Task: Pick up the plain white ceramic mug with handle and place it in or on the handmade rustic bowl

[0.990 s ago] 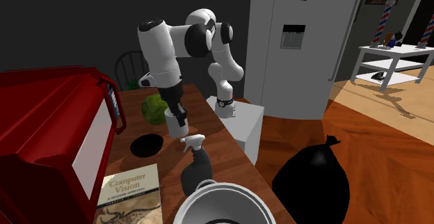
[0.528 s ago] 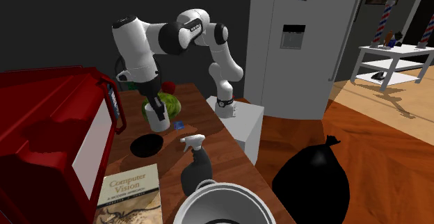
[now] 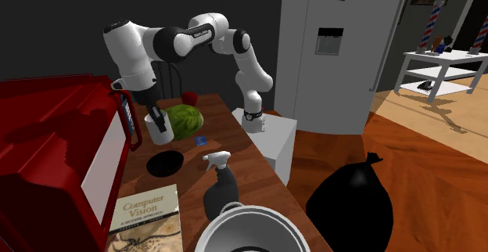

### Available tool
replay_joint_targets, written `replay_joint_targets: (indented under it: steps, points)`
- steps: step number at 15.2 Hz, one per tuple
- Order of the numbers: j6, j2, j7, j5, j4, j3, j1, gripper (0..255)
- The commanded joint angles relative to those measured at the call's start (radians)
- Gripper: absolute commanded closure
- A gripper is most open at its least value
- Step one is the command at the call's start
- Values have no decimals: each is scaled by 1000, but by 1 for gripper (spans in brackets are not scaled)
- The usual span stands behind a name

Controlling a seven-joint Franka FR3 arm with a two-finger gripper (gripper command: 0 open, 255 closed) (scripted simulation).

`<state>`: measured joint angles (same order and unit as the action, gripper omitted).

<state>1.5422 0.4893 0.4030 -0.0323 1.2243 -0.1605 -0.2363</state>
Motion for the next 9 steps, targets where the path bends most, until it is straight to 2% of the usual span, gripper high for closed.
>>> replay_joint_targets:
  steps: [1,9]
  points:
    - [33,-8,-4,1,41,1,-4,255]
    - [139,-6,-6,0,145,2,-8,255]
